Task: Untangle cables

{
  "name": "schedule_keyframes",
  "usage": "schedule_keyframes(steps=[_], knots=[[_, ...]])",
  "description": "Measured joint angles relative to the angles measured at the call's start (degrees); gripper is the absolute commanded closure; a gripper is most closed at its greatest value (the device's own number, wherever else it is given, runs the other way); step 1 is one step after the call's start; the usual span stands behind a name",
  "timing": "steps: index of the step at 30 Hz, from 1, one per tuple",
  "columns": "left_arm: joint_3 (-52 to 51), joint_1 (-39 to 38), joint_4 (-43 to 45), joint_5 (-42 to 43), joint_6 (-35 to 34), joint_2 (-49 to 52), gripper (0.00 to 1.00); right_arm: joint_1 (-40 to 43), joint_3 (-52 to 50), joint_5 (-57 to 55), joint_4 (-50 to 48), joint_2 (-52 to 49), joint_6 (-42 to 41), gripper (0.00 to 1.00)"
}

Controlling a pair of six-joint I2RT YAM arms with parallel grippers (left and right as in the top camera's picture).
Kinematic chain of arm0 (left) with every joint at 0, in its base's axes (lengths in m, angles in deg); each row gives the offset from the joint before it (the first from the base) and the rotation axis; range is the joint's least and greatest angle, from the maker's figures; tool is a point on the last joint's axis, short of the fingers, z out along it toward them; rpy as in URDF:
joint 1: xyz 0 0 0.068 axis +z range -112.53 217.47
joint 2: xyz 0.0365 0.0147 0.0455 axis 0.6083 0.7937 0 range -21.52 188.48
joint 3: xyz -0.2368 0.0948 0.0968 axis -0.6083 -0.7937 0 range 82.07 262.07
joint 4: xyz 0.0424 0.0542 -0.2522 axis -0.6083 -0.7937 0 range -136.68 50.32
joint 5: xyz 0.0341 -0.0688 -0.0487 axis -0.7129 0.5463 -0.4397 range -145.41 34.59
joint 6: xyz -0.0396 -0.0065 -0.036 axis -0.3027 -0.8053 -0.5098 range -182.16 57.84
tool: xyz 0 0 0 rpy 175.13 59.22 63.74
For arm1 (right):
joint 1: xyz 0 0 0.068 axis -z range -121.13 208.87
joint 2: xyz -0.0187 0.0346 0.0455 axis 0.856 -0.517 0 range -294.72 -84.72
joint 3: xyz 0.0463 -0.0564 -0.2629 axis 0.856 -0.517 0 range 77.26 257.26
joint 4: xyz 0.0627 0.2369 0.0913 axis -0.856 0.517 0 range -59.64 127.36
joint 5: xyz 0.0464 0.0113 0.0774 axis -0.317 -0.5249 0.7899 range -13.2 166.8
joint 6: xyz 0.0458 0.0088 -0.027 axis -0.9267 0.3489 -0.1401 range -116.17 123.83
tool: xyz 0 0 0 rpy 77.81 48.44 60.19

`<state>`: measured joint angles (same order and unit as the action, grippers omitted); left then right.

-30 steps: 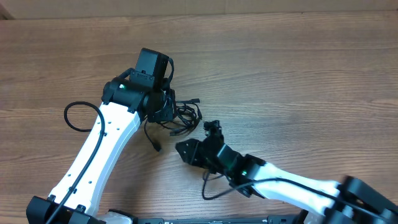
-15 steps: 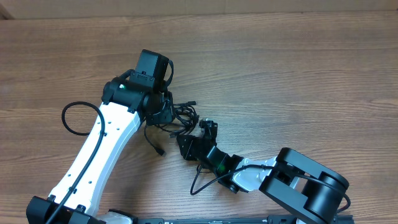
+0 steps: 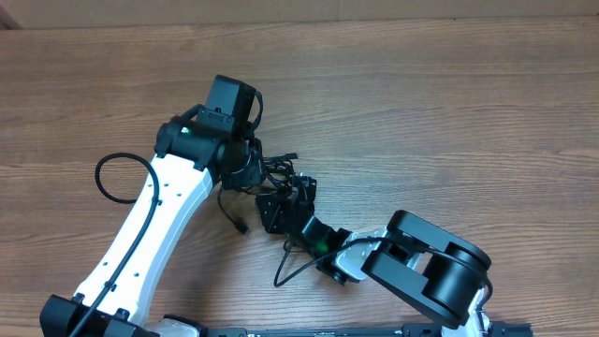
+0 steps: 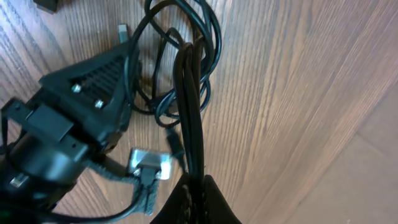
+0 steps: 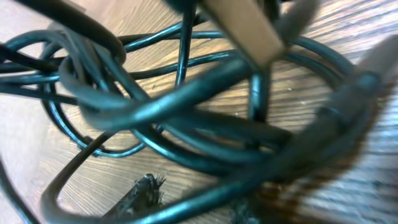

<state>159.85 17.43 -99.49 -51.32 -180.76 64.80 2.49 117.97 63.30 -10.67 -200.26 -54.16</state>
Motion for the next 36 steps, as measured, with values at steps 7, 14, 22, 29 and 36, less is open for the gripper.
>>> schedule_keyframes(steps=[7,14,22,29,36], knots=[[0.00,-1.73,0.02,0.00,0.00,0.00,0.96,0.04,2.36,0.15,0.15,-2.43,-0.26,0.96],[0.00,-1.31,2.01,-1.05,0.00,0.00,0.96,0.48,3.48,7.43,2.62,-1.97,2.86,0.96],[0.00,3.69,12.02,-2.67,1.95,0.00,0.96,0.46,4.59,31.19,31.89,8.83,11.72,0.96],[0.07,8.00,19.76,-3.28,6.58,0.00,0.96,0.35,3.54,35.54,54.07,17.46,14.69,0.96],[0.07,8.04,19.87,-2.93,7.82,0.00,0.96,0.35,2.99,29.59,68.87,30.05,16.24,0.62]])
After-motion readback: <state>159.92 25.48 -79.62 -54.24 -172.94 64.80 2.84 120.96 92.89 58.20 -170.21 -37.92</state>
